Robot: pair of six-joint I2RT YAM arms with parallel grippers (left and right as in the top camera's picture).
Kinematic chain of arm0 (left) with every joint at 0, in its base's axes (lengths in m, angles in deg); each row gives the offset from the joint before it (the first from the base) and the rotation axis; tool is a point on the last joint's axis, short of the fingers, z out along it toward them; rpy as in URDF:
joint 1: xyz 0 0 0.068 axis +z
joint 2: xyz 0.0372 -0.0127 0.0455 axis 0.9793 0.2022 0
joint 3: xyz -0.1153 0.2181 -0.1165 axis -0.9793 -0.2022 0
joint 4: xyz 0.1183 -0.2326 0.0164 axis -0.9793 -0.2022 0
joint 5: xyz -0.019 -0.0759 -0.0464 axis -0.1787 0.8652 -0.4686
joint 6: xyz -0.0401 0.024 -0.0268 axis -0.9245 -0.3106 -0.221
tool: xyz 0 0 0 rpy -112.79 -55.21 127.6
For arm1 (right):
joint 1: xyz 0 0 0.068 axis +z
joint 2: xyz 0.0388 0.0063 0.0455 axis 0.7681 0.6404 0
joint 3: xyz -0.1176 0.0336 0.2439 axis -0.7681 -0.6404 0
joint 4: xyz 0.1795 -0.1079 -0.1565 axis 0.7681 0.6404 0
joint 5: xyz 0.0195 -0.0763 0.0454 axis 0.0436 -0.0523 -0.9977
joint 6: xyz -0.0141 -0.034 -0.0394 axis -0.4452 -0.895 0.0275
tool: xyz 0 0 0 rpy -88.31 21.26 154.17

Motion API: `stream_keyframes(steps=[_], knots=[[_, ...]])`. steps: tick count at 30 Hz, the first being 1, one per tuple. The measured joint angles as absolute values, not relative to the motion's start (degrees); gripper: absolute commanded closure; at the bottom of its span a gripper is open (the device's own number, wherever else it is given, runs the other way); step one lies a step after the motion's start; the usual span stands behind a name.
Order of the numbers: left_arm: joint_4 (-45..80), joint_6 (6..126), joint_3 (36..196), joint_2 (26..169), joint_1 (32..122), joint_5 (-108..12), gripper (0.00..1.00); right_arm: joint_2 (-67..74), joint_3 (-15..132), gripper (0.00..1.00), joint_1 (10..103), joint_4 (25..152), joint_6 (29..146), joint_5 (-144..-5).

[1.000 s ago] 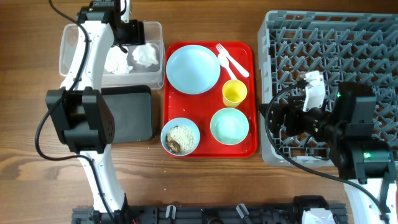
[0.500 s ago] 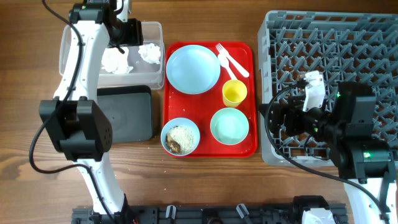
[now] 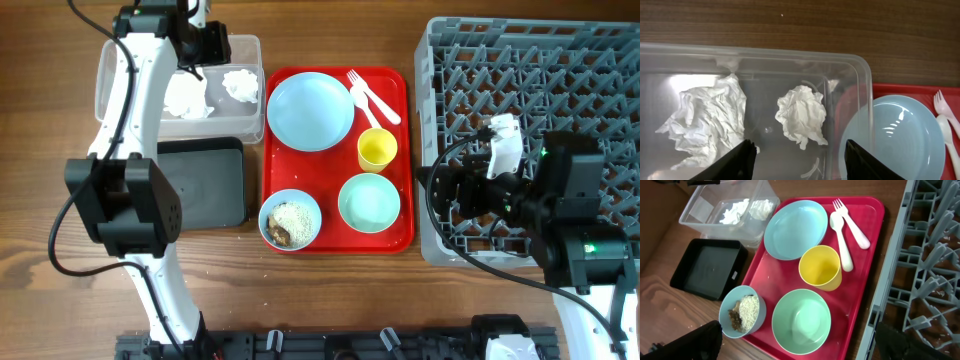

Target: Sort waste into correct bins and load items into the dishwasher rack

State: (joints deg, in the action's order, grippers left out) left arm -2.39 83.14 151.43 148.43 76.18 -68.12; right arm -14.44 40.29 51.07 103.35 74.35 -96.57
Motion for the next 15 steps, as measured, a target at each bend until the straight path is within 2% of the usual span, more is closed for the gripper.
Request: stream_keyframes(steps=[15], knots=[[-7.3, 82.7, 151.4, 148.4, 74.5, -67.1, 0.38, -14.4, 40.3, 0.00, 51.1, 103.3, 74.4, -96.4]])
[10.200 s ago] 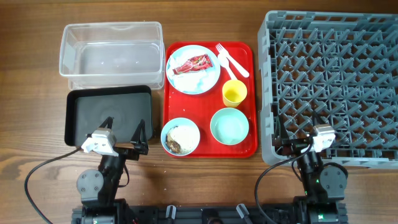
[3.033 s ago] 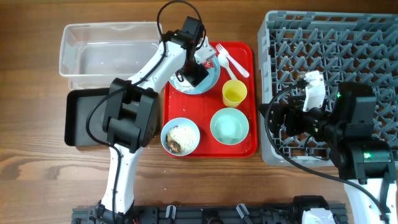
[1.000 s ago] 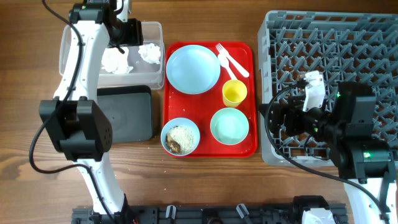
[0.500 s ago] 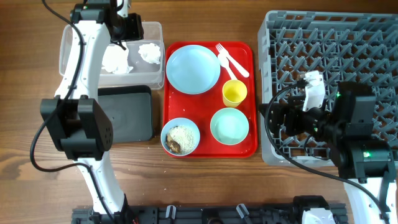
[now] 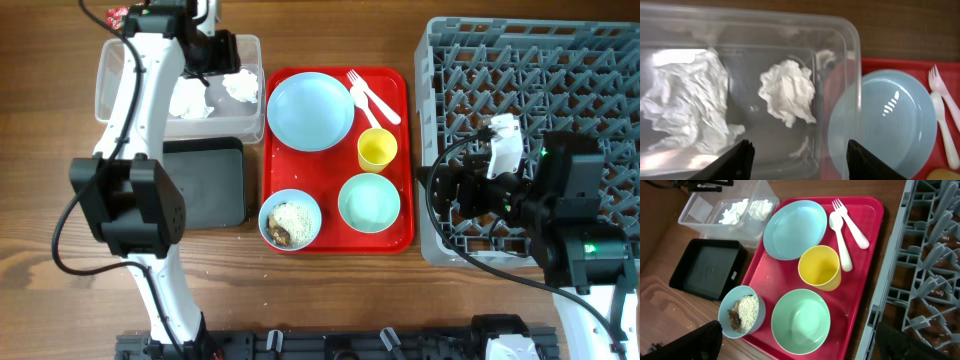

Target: Sort waste into correct bins and load items into the dishwasher rack

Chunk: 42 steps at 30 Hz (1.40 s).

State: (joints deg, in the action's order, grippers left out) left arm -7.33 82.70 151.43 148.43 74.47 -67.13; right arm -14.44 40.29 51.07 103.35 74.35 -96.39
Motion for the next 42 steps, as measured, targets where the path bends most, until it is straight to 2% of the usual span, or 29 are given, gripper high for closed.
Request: stream_keyframes(steps=[6, 14, 20, 26, 30, 33, 36, 37, 38, 42], knots=[[-10.1, 82.7, 151.4, 148.4, 68.1, -66.2, 0.37, -14.4, 40.3, 0.00, 51.1, 103.3, 74.4, -96.4], [-12.4, 82.0, 151.2, 148.4, 55.4, -58.5, 0.37, -14.4, 40.3, 0.00, 51.1, 103.3, 74.4, -96.4], [-6.6, 78.5, 146.5, 148.4, 47.6, -57.3, 0.37, -14.4, 40.3, 0.00, 51.1, 103.3, 74.4, -96.4], [1.0, 74.0, 139.6, 148.5, 43.7, -60.7, 0.42, -14.4, 40.3, 0.00, 51.1, 103.4, 74.4, -96.4], [3.5, 72.3, 137.4, 149.9, 42.7, -62.0, 0.53, -14.4, 40.3, 0.00, 51.1, 103.4, 74.4, -96.4], [3.7, 71.3, 137.2, 151.5, 42.4, -62.4, 0.67, -14.4, 40.3, 0.00, 51.1, 103.4, 74.4, -96.4], [3.7, 71.0, 136.9, 151.9, 42.4, -62.6, 0.73, -14.4, 40.3, 0.00, 51.1, 103.4, 74.4, -96.4], [3.9, 70.9, 136.9, 151.9, 42.4, -62.6, 0.87, -14.4, 40.3, 0.00, 51.1, 103.4, 74.3, -96.4], [4.1, 70.8, 136.9, 151.9, 42.4, -62.6, 0.96, -14.4, 40.3, 0.00, 51.1, 103.4, 74.4, -96.4], [4.1, 70.6, 136.9, 151.9, 42.7, -62.8, 0.96, -14.4, 40.3, 0.00, 51.1, 103.4, 74.4, -96.4]])
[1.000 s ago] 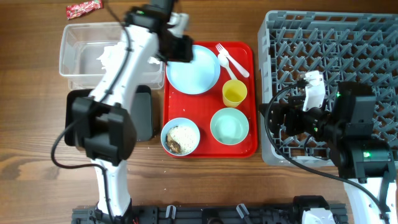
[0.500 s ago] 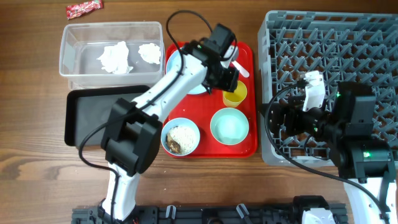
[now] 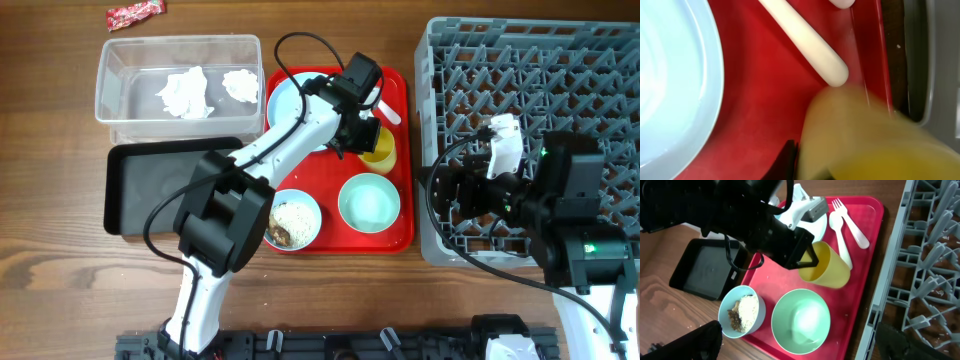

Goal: Sort waste into correct bins and load items into the dishwasher rack
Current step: 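Grasp yellow cup on red tray with left gripper, then hand yellow cup from left gripper to right gripper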

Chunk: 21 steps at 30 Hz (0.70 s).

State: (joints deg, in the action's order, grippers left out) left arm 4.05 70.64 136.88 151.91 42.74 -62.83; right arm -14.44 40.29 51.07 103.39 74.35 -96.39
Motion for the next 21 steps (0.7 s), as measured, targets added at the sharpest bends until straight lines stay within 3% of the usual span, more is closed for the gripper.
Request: stream_keyframes(steps=[5, 10, 16, 21], knots=[[2.1, 70.7, 136.9, 151.8, 44.9, -60.7, 0.96, -14.4, 40.3, 0.00, 51.1, 103.3, 75.9, -96.3], [-2.1, 72.5, 136.9, 148.8, 50.5, -50.9, 0.96, -14.4, 40.3, 0.00, 51.1, 101.7, 80.2, -96.2], [-8.0, 79.8, 137.0, 142.8, 59.5, -31.0, 0.96, -12.8, 40.3, 0.00, 51.1, 96.7, 83.9, -100.5], [-15.4, 88.8, 137.1, 142.3, 64.8, -14.0, 0.96, -6.3, 40.3, 0.00, 51.1, 85.3, 84.1, -114.0]])
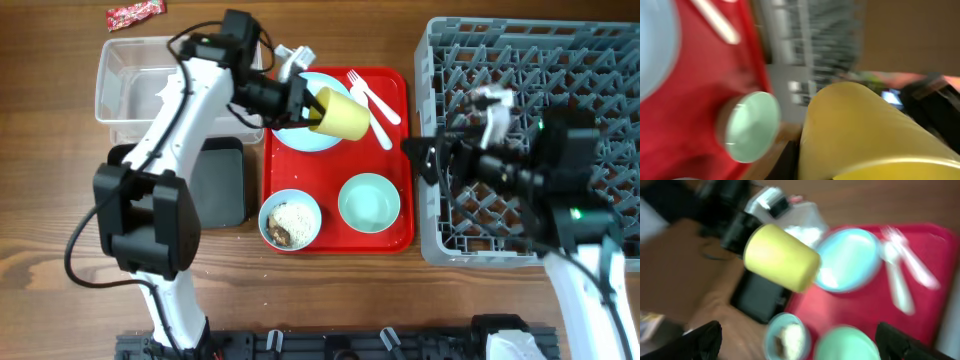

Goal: Sort waste into correct bins and load items into the dishwasher rack
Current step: 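Hand yellow cup from left gripper to right gripper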

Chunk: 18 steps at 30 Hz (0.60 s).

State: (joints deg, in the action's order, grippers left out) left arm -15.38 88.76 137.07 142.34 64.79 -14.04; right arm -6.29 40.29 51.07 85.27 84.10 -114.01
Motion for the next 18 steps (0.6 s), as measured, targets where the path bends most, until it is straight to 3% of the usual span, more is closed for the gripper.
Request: stream_keyframes(steps=[7, 18], knots=[[-21.5, 98.4, 137.1, 142.3, 65.0, 0.5, 0.96, 2.8, 40.3, 0.01, 51.1, 75.4, 84.0, -131.3], [-21.8, 100.8, 137.1, 142.3, 63.9, 8.1, 0.96, 5.8, 40.3, 0.05, 53.7, 70.5, 84.8, -133.9]])
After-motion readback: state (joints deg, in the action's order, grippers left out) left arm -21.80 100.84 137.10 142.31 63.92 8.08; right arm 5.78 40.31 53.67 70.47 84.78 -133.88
